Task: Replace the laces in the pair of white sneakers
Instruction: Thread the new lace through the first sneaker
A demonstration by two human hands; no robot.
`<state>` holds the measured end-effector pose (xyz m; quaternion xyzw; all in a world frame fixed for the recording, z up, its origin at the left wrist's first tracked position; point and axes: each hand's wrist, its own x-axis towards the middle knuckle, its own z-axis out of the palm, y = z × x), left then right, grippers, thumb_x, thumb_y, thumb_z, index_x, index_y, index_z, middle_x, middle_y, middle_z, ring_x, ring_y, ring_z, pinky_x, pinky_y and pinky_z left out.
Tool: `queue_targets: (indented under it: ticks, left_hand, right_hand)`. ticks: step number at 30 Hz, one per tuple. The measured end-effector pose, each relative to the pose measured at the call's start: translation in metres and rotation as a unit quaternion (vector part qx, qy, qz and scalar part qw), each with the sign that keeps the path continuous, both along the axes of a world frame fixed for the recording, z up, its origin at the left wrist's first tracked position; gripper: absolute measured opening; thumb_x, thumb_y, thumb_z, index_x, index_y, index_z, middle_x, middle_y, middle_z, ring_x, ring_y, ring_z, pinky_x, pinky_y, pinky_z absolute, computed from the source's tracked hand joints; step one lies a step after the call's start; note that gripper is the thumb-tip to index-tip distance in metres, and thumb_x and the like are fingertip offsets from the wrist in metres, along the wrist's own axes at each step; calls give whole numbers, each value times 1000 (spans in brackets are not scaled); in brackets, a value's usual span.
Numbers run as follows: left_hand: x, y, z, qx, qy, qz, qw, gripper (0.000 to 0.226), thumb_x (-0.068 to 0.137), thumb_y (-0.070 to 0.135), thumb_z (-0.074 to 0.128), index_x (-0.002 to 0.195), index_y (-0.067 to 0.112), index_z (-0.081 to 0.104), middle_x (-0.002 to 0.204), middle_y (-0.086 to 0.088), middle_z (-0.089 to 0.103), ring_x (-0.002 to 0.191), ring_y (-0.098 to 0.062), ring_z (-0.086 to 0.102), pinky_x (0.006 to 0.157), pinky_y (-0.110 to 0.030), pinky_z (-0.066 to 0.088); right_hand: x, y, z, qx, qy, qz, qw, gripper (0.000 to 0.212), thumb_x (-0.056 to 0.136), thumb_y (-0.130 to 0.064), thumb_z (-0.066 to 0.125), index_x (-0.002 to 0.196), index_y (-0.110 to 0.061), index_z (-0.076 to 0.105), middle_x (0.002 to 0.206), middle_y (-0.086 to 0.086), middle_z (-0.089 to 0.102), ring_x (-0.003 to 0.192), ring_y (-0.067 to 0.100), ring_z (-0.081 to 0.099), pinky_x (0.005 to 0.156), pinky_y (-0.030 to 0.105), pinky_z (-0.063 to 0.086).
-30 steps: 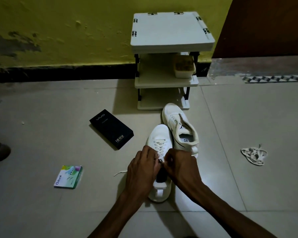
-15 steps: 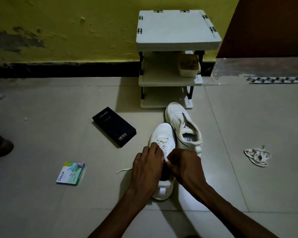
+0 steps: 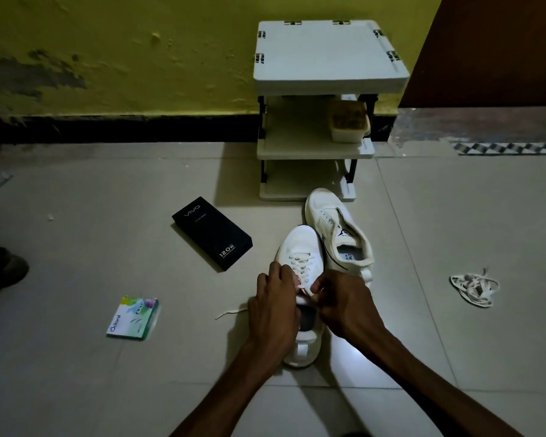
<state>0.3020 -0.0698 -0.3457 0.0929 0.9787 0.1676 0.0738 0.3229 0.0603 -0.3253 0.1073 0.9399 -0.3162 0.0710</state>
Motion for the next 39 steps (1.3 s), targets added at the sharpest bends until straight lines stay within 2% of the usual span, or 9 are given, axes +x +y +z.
queue_targets:
  ticks: [6,10,15,19,22,27,34,36,39]
  left_hand:
    - [3,9,3,-16,12,21,1000,50,89,20,66,132,17,41,135,-1,40,119,-23,45,86,-37,49]
    - [3,13,3,-37,17,21,999,45,92,16,61,131,18,40,137,-3,40,119,-24,45,83,-37,47]
    - [4,14,3,-28,12,8,999,45,91,16,61,131,18,39,137,-3,37,120,-24,43,83,-36,46]
    - [4,1,-5,125,-15,14,992,30,94,23,58,119,23,40,127,0,41,112,-22,47,84,-35,46]
    - [3,-13,-12,234,-140,53,961,36,93,38,60,119,22,39,123,0,42,108,-19,51,84,-28,43]
    - [-1,-25,-9,153,-192,55,968,41,90,55,56,99,19,39,107,-5,63,99,-27,60,73,-30,41]
    - [-7,-24,15,164,-150,66,973,26,100,42,45,88,19,47,104,-6,67,91,-21,60,70,-26,38]
    - [-11,-25,22,182,-120,64,974,31,102,39,41,82,18,50,98,-7,69,83,-20,60,69,-28,44]
    - [-18,-27,32,140,-61,43,987,31,103,37,37,80,19,47,97,-7,69,88,-25,62,70,-31,44]
  right_hand:
    - [5,7,6,57,-42,63,996,29,79,-9,67,107,-13,63,99,4,70,89,18,65,63,19,42]
    - [13,9,12,147,-100,92,980,24,83,-19,66,106,-14,66,104,4,68,95,21,65,75,25,48]
    - [9,15,25,169,-102,94,976,10,84,-23,62,89,-16,67,86,0,68,82,18,66,54,15,36]
    - [-4,29,38,102,-90,100,986,15,86,-20,60,89,-16,74,89,2,73,87,19,67,73,28,51]
    - [-11,35,45,11,-107,82,991,23,94,-28,57,83,-19,75,89,2,74,89,18,68,84,34,52]
    - [-14,31,45,-5,-99,88,991,36,96,-41,53,69,-25,70,75,-3,71,78,14,67,79,30,51]
    - [-15,22,50,-207,-69,-20,976,41,97,-37,54,67,-12,67,56,6,61,53,19,55,54,27,45]
    - [-18,22,52,-136,-66,-4,989,38,97,-39,54,72,-17,71,63,2,64,57,16,58,52,20,43]
    - [-25,22,63,-5,-27,24,999,27,96,-37,55,79,-27,74,73,-2,68,72,12,60,60,25,40]
